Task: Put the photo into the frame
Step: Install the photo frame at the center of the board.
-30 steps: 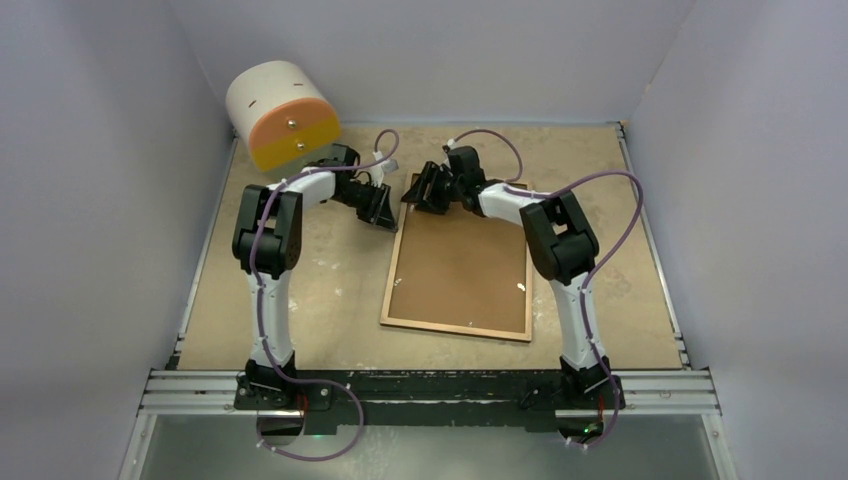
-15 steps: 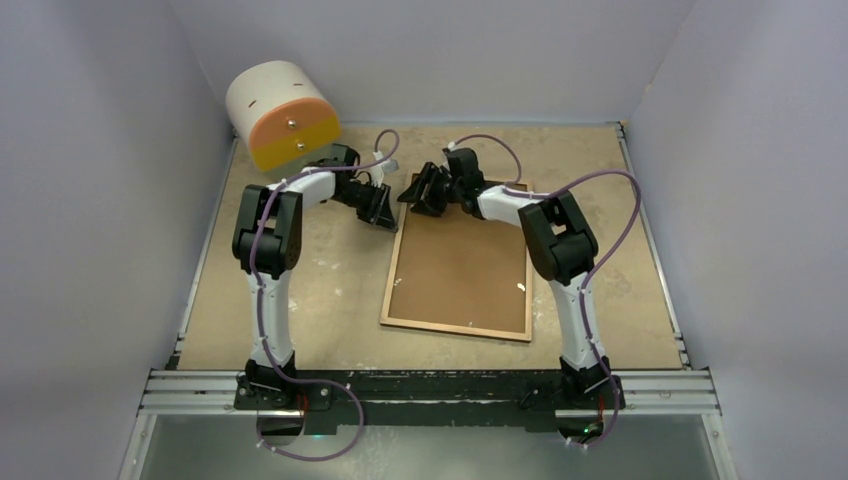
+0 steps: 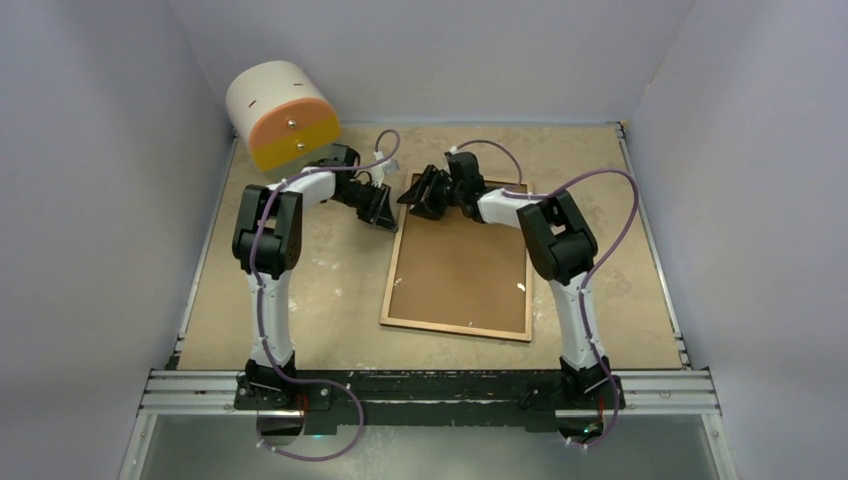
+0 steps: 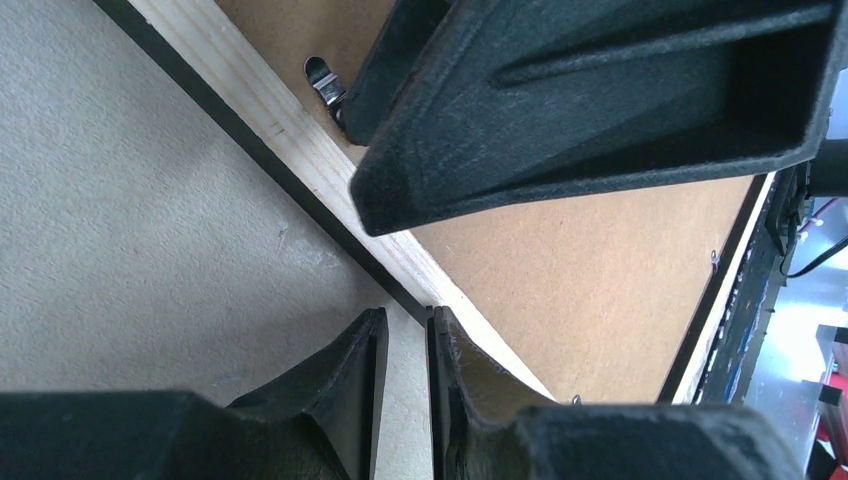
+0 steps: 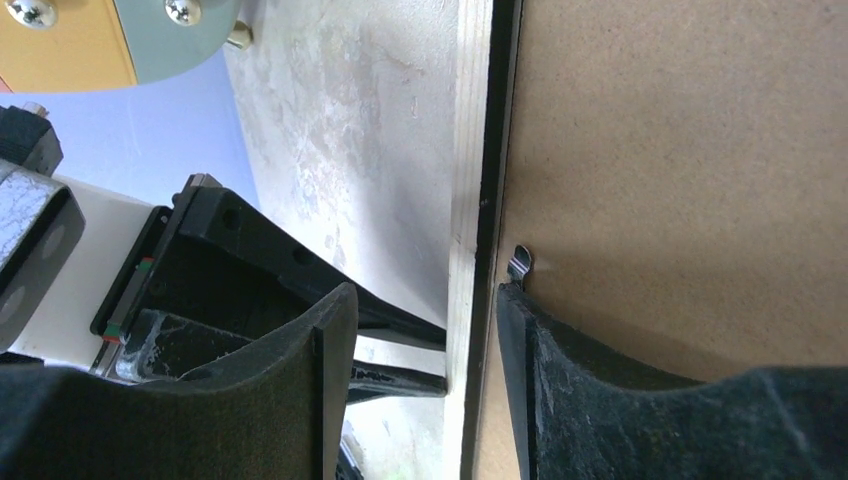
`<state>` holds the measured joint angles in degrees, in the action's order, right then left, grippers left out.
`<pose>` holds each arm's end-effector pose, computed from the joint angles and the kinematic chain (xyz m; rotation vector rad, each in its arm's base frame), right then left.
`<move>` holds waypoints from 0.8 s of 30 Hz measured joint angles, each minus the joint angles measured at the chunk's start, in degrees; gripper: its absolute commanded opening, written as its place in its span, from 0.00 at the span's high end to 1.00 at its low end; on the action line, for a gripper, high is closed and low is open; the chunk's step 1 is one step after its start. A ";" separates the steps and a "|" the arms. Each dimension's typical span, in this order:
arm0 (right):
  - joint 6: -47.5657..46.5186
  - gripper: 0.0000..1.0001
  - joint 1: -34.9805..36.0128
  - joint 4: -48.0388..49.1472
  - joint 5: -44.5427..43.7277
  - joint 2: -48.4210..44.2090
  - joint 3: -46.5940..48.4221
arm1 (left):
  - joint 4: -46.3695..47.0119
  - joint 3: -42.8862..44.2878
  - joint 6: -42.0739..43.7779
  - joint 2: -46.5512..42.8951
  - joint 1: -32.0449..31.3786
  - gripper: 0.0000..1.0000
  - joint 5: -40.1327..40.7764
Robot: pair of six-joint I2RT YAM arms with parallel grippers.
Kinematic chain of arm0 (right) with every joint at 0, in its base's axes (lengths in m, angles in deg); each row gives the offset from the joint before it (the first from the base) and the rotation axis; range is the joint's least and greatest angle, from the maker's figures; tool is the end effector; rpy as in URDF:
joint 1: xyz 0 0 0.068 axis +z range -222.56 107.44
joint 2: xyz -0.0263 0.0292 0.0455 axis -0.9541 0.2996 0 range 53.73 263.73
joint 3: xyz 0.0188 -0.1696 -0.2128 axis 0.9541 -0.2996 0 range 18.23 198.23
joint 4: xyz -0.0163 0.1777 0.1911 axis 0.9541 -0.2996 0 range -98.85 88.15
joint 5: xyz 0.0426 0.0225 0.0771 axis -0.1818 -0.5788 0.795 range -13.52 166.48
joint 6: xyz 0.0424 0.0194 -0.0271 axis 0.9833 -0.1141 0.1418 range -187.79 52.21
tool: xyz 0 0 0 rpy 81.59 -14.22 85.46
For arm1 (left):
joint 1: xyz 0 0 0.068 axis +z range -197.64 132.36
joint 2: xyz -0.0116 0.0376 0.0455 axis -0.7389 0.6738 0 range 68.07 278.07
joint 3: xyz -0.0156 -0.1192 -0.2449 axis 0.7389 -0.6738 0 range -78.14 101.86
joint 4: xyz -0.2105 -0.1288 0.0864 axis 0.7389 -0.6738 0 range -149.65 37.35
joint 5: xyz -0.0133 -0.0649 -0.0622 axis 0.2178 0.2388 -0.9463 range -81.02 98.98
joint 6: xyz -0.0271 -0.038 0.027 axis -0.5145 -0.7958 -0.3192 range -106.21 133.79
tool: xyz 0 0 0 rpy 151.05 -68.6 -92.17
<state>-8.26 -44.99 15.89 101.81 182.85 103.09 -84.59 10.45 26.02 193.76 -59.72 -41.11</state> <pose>0.4351 0.2445 0.1428 0.3211 2.2660 1.3351 0.4247 -0.1189 0.1376 0.7487 2.4347 -1.1851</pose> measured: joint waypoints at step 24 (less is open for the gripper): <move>-5.18 0.44 -1.42 -4.09 -1.68 -1.09 0.83 | 0.00 0.00 0.76 -0.02 -0.04 0.79 -0.28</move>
<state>-13.44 -46.41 11.80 100.12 181.75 103.92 -84.59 10.45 26.78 193.73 -59.76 -41.39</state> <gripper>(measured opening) 0.565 0.220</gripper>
